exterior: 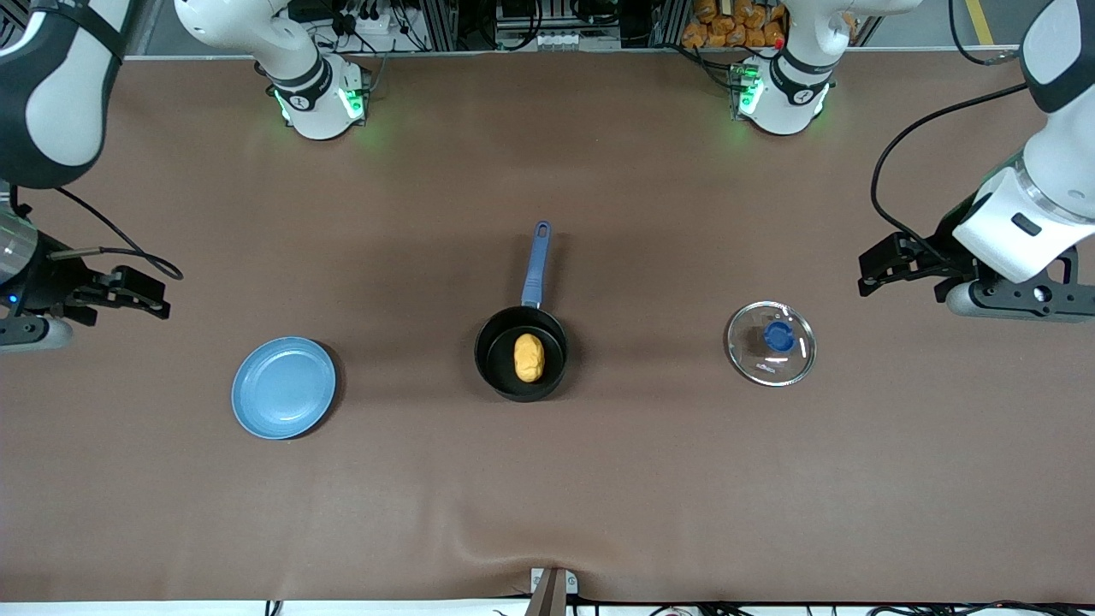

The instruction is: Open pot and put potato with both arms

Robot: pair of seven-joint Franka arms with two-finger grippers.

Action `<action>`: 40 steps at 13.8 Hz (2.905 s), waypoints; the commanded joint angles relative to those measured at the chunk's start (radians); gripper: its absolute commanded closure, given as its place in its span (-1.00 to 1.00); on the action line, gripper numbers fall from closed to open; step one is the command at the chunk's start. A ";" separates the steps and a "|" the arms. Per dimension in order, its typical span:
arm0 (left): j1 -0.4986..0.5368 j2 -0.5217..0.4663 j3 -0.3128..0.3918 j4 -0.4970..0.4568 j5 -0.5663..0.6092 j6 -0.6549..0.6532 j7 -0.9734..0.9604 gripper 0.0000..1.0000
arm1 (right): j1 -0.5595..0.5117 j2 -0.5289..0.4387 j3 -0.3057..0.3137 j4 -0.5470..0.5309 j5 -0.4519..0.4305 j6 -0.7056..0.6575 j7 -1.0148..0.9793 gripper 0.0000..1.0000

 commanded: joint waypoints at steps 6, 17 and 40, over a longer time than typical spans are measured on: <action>0.063 -0.121 -0.045 -0.083 0.027 -0.001 -0.057 -1.00 | 0.299 -0.021 -0.273 -0.014 0.000 -0.036 0.070 -1.00; 0.058 -0.120 -0.045 -0.080 0.027 -0.001 -0.057 -1.00 | 0.131 -0.021 -0.153 0.075 0.006 -0.087 0.073 -1.00; 0.056 -0.117 -0.045 -0.079 0.027 0.001 -0.054 -1.00 | -0.950 -0.310 1.153 0.111 -0.339 -0.103 0.297 -1.00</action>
